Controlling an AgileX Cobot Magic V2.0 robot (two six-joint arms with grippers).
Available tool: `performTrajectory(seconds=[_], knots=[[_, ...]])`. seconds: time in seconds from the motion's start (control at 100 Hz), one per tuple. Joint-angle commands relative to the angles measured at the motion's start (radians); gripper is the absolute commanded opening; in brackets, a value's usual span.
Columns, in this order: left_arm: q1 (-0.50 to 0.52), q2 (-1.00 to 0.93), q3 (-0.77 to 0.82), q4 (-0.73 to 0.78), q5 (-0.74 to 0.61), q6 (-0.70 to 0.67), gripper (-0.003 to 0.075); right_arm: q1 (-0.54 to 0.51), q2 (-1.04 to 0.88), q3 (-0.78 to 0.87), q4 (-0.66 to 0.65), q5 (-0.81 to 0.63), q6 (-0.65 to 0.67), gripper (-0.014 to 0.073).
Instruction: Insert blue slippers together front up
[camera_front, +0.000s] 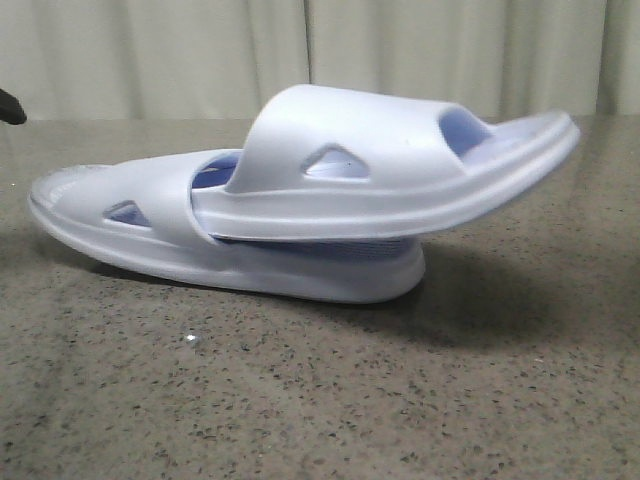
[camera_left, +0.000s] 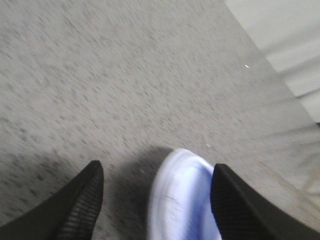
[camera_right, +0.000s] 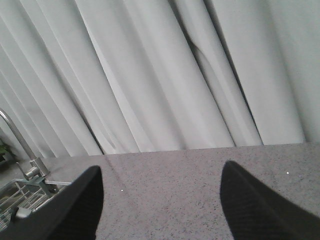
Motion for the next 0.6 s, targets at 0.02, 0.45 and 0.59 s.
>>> performTrajectory(seconds=[0.02, 0.45, 0.59], knots=[[-0.006, -0.021, -0.029, -0.032, -0.022, 0.060, 0.0412, 0.001, -0.004, -0.033, -0.029, -0.008, -0.019, 0.0435], [-0.006, -0.313, -0.029, 0.028, -0.138, 0.253, 0.0412, 0.001, -0.016, 0.076, -0.037, -0.251, -0.214, 0.0435], [-0.006, -0.441, -0.029, 0.114, -0.138, 0.253, 0.0412, 0.001, -0.058, 0.102, -0.036, -0.274, -0.271, 0.0435]])
